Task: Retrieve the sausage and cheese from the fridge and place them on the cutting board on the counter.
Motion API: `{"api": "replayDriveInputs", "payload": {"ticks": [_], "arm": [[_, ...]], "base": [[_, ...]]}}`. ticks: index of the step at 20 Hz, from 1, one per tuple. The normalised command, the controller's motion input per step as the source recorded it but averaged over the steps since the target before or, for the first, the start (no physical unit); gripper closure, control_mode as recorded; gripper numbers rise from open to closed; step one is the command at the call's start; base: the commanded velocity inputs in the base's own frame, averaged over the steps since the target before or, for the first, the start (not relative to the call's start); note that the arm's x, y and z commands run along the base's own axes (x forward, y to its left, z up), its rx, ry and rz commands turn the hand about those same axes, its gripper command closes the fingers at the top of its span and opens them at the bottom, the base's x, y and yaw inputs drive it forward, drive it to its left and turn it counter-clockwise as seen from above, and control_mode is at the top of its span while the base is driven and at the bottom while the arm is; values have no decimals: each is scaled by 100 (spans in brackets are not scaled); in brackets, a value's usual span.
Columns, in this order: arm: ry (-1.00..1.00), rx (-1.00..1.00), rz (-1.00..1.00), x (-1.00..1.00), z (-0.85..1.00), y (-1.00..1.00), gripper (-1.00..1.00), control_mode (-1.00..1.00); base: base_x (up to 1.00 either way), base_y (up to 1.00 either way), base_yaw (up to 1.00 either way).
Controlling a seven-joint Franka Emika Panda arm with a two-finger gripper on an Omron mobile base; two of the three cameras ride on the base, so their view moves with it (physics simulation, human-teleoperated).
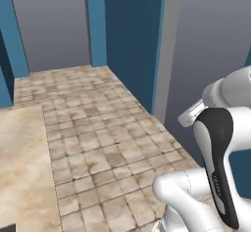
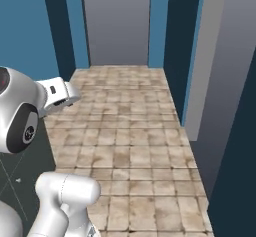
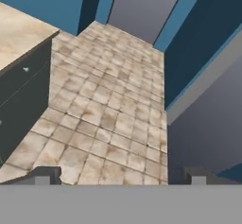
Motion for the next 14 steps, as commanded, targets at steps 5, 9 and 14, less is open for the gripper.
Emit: {"api": "replayDriveInputs", "payload": {"ticks": [5, 9, 14], "arm": [[0, 0, 0, 0, 0, 0, -100, 100], [0, 0, 0, 0, 0, 0, -100, 100], [0, 0, 0, 0, 0, 0, -100, 100]], "base": [[100, 0, 0], [100, 0, 0], [100, 0, 0]]}}
